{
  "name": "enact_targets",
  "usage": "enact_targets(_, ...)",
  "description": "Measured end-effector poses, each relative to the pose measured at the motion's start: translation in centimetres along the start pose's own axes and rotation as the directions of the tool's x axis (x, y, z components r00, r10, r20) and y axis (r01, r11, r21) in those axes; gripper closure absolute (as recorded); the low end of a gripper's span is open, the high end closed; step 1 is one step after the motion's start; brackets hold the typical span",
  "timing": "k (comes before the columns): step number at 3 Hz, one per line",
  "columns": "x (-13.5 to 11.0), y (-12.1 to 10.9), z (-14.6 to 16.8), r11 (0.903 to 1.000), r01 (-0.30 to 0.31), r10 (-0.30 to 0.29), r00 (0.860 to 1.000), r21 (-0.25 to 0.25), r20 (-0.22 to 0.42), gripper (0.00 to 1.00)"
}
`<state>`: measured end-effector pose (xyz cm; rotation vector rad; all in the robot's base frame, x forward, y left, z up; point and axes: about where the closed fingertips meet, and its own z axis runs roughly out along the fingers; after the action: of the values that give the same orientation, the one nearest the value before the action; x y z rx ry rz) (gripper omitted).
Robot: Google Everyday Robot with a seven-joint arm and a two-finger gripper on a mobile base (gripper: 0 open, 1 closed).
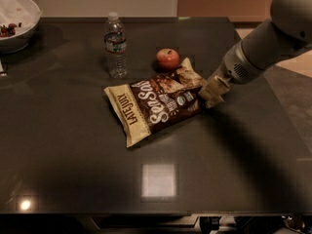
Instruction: Move brown chip bag near apple
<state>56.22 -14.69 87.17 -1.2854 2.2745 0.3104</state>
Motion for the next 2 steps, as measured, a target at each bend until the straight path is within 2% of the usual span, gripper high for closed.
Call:
enact_targets(1, -0.5, -2.4, 0.6, 0.9996, -0.021, 0.021, 1.0, 0.021, 0.009, 1.0)
enact_targets(2, -0.7, -3.4, 1.4, 0.9995, -0.009, 0.008, 0.999, 0.029, 0.034, 0.82)
